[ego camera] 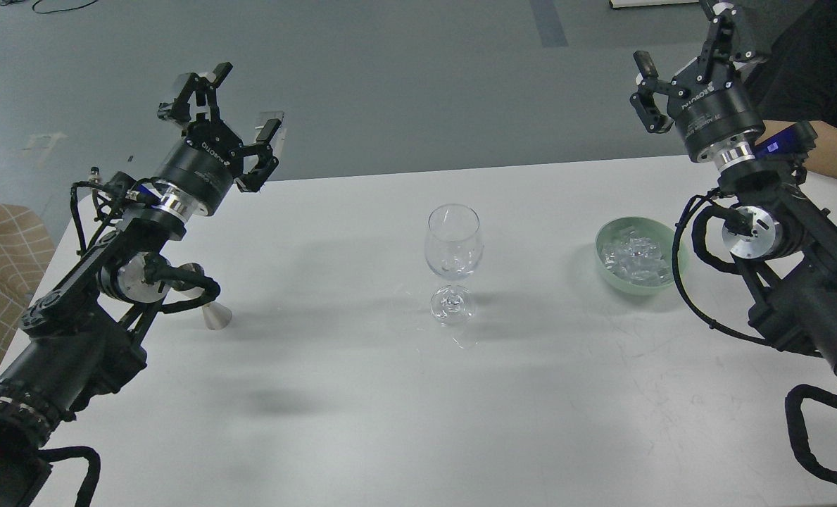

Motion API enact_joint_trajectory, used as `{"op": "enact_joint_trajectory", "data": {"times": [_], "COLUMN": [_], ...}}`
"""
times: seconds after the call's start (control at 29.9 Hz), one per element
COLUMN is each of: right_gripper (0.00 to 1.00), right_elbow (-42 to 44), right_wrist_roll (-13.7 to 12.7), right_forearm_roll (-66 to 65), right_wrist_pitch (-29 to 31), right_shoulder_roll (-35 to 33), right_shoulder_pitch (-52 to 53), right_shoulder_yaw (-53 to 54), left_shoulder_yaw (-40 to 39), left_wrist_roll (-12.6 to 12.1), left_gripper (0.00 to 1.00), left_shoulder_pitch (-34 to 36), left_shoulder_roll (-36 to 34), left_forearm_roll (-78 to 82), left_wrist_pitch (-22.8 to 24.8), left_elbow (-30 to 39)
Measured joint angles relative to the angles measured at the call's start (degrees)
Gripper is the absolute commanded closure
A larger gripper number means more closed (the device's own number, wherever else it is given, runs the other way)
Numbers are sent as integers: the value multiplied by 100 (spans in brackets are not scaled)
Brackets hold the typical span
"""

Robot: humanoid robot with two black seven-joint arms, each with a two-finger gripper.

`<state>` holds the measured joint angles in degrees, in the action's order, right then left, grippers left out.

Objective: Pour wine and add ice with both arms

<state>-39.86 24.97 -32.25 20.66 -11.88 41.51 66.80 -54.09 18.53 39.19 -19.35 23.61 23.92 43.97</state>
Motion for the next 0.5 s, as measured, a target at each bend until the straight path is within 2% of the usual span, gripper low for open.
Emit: {"op": "enact_joint_trajectory", "data": {"times": [0.5], "right_gripper": [0], "right_elbow": [165], "right_wrist_roll": [21], "right_forearm_roll": [-1], "right_wrist_pitch": [14], "right_shoulder_roll": [0], "right_shoulder_pitch": [35], "right_shoulder_yaw": [-24], "left_shoulder_yaw": [-100], "left_wrist_roll": [40], "left_gripper": [1], "left_shoulder_pitch": [-39], "left_shoulder_roll": [9], "left_forearm_roll": [-25], "left_wrist_pitch": [-143], "left_elbow": [-34]}}
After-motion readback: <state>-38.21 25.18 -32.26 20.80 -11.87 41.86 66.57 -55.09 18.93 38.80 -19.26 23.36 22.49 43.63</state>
